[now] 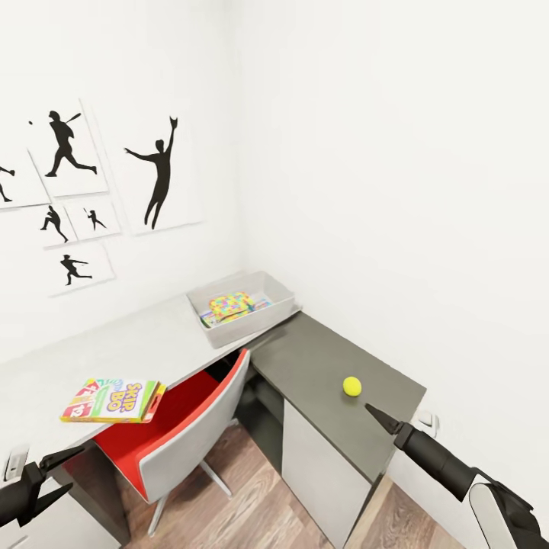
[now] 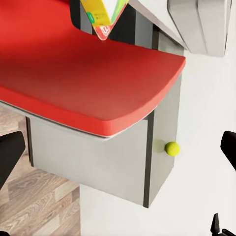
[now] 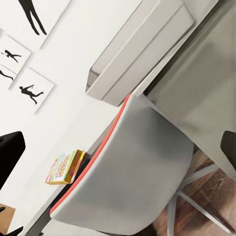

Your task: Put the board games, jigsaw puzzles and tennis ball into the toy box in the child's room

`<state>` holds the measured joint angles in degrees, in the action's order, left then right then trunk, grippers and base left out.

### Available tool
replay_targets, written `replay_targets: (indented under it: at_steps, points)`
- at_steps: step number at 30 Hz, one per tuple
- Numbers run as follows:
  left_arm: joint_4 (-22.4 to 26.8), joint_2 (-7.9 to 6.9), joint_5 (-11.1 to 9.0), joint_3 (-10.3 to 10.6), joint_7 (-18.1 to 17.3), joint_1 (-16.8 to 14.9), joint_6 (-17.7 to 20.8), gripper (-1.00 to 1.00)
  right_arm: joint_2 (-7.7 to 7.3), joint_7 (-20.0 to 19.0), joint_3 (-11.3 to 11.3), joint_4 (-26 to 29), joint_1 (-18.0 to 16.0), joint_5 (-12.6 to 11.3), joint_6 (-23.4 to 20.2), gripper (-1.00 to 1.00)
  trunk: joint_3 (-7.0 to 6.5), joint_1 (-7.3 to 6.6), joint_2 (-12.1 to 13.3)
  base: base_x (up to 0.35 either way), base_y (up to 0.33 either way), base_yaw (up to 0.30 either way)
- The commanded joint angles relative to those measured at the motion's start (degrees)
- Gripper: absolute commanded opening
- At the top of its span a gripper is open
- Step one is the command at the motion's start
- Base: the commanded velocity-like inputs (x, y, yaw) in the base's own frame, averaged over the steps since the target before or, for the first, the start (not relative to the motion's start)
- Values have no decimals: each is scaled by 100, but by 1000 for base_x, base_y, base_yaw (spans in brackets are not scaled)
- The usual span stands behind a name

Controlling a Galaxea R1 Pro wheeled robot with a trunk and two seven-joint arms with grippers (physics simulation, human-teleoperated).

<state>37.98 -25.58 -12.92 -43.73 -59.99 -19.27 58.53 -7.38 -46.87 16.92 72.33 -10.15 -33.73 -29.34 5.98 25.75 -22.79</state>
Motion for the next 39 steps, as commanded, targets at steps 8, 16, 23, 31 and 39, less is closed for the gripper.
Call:
replay_targets:
  at_steps: [8, 16, 23, 31, 39]
  points:
    - [-1, -1, 18, -10, -44, -7, 18, 100, 0, -6, 4, -7, -5, -37, -51, 100, 12, 3, -12, 0, -18, 0]
    - [0, -1, 18, -12, -47, -7, 18, 100, 0, -6, 4, -9, -5, -37, -39, 100, 12, 3, -12, 0, -173, 0]
    - [0, 0, 18, -6, -42, -7, 13, 100, 0, -6, 4, -9, -5, -37, -38, 100, 12, 3, -12, 0, -100, 0]
    - [-1, -2, 18, -4, -27, -7, -2, 100, 0, -6, 4, -9, -5, -37, -31, 100, 12, 3, -12, 0, -19, 0]
    - [-1, -1, 10, -7, -2, -13, -13, 100, 3, -6, -2, -9, -5, -37, -29, 100, 12, 3, -12, 0, -3, 0]
